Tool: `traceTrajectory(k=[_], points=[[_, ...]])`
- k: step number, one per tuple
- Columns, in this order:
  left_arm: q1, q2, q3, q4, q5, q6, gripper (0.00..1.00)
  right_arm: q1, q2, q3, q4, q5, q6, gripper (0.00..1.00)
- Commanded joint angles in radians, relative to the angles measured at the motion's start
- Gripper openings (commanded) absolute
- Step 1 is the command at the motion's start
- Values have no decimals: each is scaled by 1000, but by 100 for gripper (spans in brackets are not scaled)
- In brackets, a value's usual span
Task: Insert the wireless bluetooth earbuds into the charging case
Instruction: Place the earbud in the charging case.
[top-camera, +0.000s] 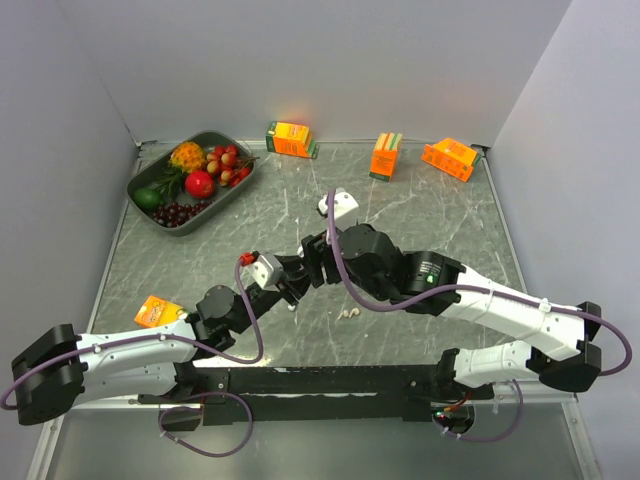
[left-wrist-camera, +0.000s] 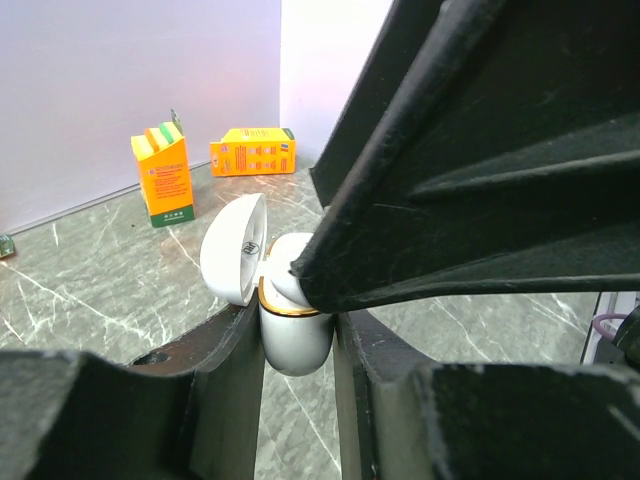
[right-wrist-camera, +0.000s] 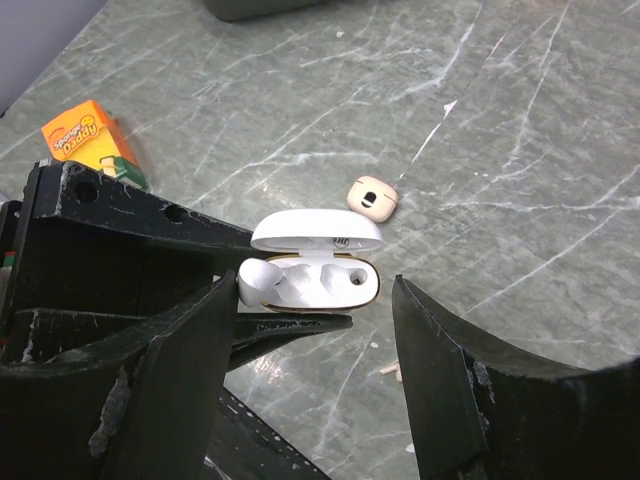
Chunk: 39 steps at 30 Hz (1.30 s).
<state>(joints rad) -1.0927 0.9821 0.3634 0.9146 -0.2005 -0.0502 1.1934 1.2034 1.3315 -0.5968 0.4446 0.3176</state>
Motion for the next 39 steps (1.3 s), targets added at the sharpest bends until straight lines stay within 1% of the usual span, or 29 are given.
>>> traceTrajectory(k=[1, 12, 24, 31, 34, 39], points=[[-4, -28, 28, 38, -2, -20, 1, 3, -53, -18, 0, 60, -14, 70], [-4, -37, 28, 36, 1, -23, 1, -26, -80, -43, -9, 75, -34, 71], [-6, -51, 28, 20, 0, -22, 1, -64, -90, -46, 2, 57, -49, 71], [-4, -42, 35, 10, -8, -20, 1, -60, -133, -57, 57, -26, -55, 71], [-4, -36, 40, 6, -31, -20, 1, -60, -146, -66, 68, -37, -54, 71], [-6, -23, 45, 12, -76, -33, 1, -57, -154, -86, 84, -104, -67, 71]])
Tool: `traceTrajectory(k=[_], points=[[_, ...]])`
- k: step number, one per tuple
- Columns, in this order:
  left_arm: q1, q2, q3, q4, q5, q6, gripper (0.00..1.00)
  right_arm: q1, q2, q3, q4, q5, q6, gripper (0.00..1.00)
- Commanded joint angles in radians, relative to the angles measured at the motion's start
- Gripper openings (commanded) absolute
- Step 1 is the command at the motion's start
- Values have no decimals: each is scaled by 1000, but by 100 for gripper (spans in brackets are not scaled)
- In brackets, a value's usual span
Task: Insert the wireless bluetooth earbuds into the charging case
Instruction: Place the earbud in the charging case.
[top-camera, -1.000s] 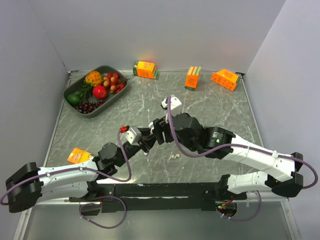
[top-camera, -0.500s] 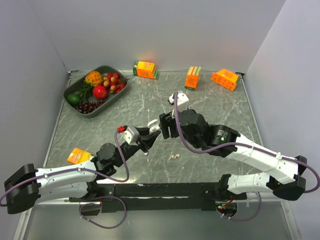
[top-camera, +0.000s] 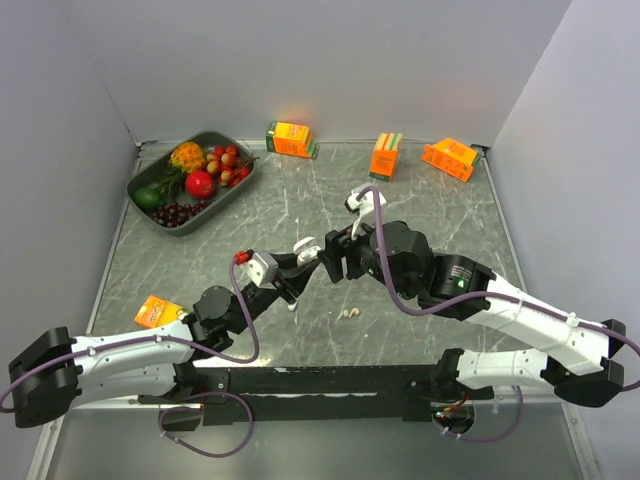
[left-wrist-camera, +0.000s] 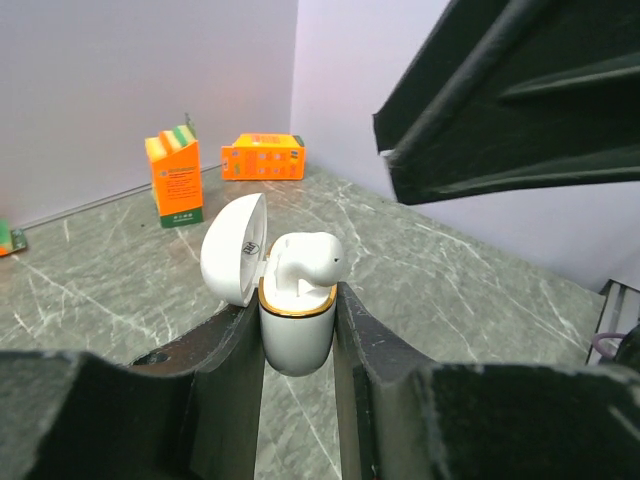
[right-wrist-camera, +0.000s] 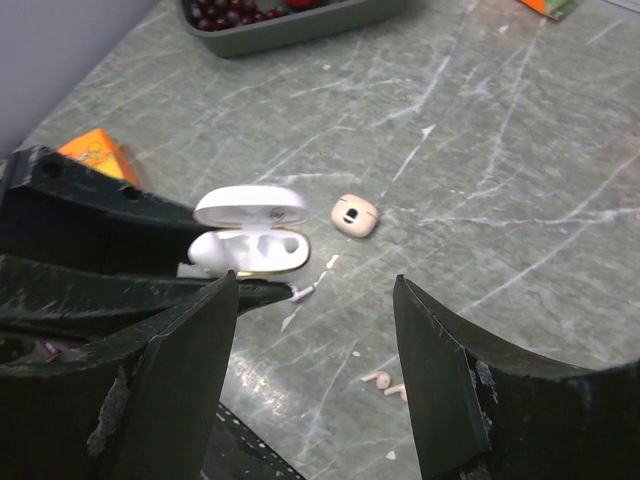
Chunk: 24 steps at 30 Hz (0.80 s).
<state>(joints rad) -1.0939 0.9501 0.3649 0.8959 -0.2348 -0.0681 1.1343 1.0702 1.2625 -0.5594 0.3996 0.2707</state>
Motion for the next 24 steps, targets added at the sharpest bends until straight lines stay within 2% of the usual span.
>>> traceTrajectory(k=[1, 24], points=[[-4, 15, 45, 34, -40, -16, 1, 2, -15, -17, 46, -70, -21, 71], [-3, -13, 39, 29, 40, -18, 1, -1, 62, 15, 27, -33, -16, 72]])
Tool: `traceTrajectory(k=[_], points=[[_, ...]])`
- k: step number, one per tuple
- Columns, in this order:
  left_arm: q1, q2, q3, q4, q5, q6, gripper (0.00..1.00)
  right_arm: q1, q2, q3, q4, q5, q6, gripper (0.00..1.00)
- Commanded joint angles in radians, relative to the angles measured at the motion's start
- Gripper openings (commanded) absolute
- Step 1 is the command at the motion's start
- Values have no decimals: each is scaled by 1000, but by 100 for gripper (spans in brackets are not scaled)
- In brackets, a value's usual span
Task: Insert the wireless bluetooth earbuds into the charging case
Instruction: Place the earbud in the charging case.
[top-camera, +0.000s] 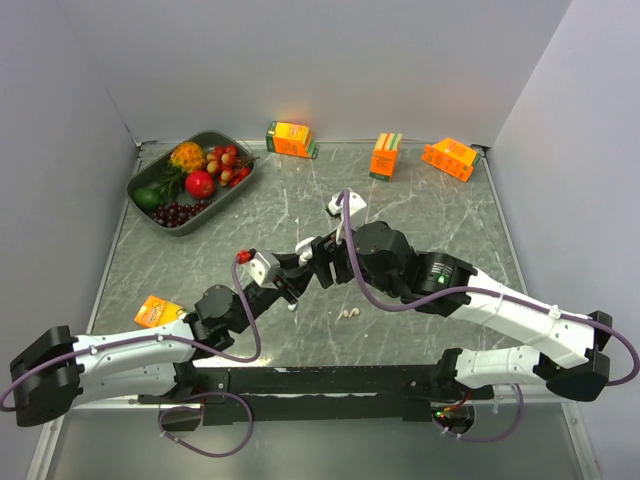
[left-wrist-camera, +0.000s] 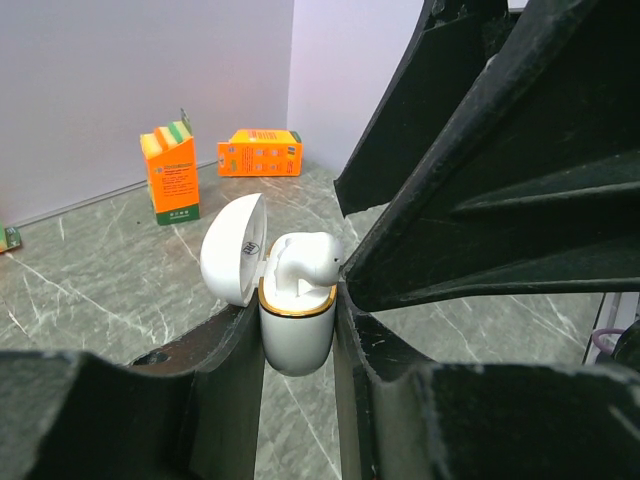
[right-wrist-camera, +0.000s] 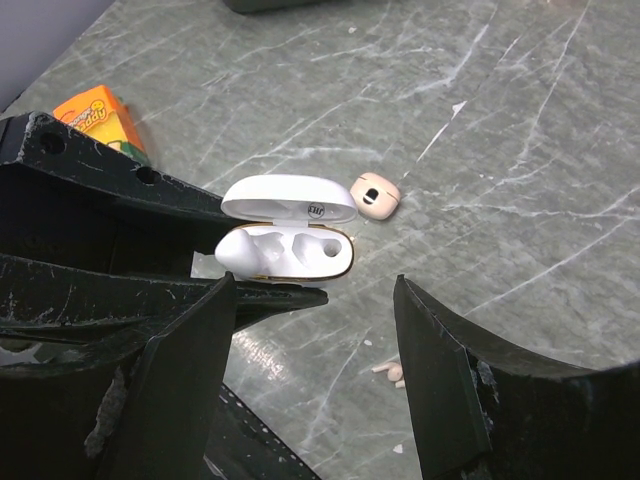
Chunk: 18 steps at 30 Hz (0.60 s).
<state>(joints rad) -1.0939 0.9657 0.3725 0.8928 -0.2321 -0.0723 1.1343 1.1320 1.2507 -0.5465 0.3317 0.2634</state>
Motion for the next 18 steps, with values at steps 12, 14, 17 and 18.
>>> traceTrajectory(k=[12, 14, 17, 18], points=[[-3, -58, 16, 28, 60, -17, 1, -19, -12, 21, 14, 50, -15, 72], [-3, -59, 14, 28, 63, -17, 1, -25, -12, 26, 14, 49, -16, 72], [-3, -62, 13, 24, 63, -21, 1, -27, -9, 26, 14, 46, -18, 72], [-4, -62, 16, 14, 60, -24, 1, -27, -11, 27, 14, 47, -18, 72]])
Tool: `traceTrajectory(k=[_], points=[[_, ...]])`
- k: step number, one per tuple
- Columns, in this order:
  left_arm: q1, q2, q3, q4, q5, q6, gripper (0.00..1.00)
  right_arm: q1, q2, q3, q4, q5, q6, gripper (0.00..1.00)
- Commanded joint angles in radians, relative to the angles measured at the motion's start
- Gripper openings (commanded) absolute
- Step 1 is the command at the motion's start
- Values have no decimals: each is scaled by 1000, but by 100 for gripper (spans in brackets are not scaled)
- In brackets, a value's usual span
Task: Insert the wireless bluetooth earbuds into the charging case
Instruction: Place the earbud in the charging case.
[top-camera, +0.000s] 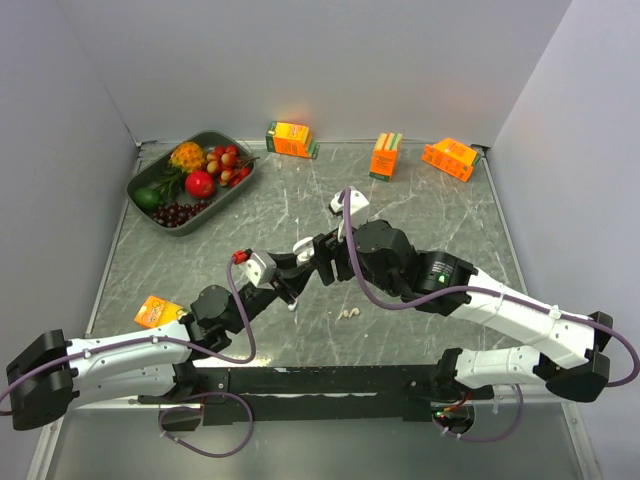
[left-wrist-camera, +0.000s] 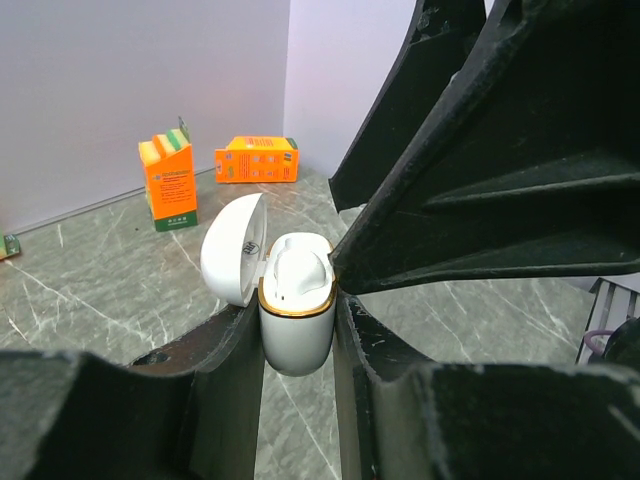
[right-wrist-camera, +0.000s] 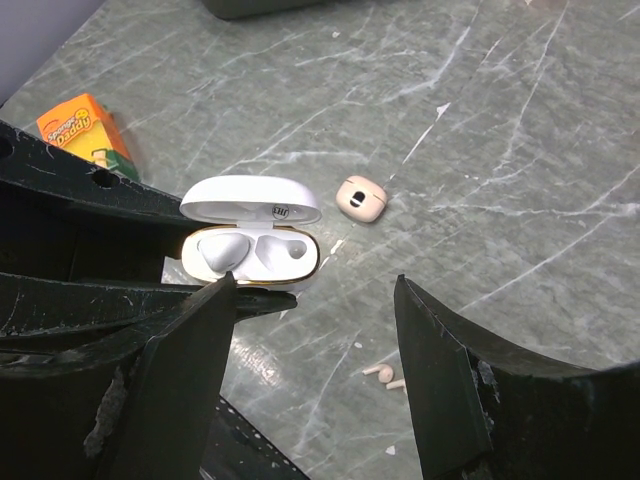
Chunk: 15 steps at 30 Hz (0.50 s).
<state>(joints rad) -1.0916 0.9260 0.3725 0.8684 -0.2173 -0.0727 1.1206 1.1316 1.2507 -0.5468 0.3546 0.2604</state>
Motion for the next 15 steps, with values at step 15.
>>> traceTrajectory(k=[15], points=[[-5, -377, -67, -265, -256, -51, 1, -179, -90, -339, 189, -275, 76, 71]])
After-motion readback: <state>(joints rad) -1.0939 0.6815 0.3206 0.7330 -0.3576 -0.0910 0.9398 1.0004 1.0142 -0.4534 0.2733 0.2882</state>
